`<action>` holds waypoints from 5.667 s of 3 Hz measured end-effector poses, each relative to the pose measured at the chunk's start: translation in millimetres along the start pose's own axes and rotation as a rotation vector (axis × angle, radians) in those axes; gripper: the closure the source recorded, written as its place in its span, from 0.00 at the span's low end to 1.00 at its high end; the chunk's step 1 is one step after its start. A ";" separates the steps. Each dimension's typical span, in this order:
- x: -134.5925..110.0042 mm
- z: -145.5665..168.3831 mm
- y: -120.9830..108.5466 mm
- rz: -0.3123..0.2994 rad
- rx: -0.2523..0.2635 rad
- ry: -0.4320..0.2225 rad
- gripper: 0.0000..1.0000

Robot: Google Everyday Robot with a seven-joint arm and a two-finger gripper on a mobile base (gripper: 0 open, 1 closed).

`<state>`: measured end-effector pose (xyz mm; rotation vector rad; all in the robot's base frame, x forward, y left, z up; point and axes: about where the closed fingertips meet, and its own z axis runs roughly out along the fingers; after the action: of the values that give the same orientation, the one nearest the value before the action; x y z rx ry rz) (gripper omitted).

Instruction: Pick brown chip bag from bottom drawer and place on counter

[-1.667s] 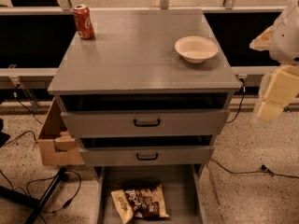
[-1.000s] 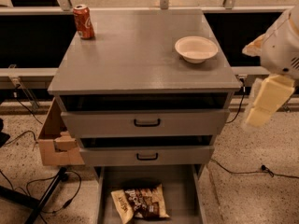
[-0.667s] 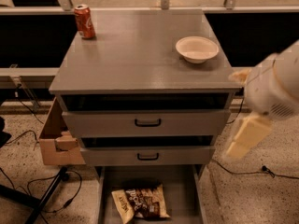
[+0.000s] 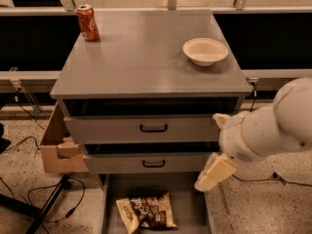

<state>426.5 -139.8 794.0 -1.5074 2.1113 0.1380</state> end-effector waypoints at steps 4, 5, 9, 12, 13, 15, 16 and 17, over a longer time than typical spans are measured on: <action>7.6 120.8 -52.1 0.185 0.137 -0.190 0.00; 12.0 175.4 -24.2 0.119 0.119 -0.212 0.00; 52.5 390.5 55.4 -0.023 -0.031 -0.185 0.00; 110.1 468.6 58.3 -0.056 -0.180 -0.126 0.00; 133.3 498.5 51.6 -0.096 -0.229 -0.110 0.00; 163.2 563.5 65.8 -0.177 -0.296 -0.078 0.00; 182.7 588.6 85.9 -0.183 -0.330 -0.069 0.00; 185.1 594.6 91.7 -0.182 -0.343 -0.069 0.00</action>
Offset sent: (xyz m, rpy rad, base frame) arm 0.1300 0.0191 -0.1323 0.2953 -0.1734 -0.2743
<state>517.0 -36.5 179.7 -1.8534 1.9552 0.4984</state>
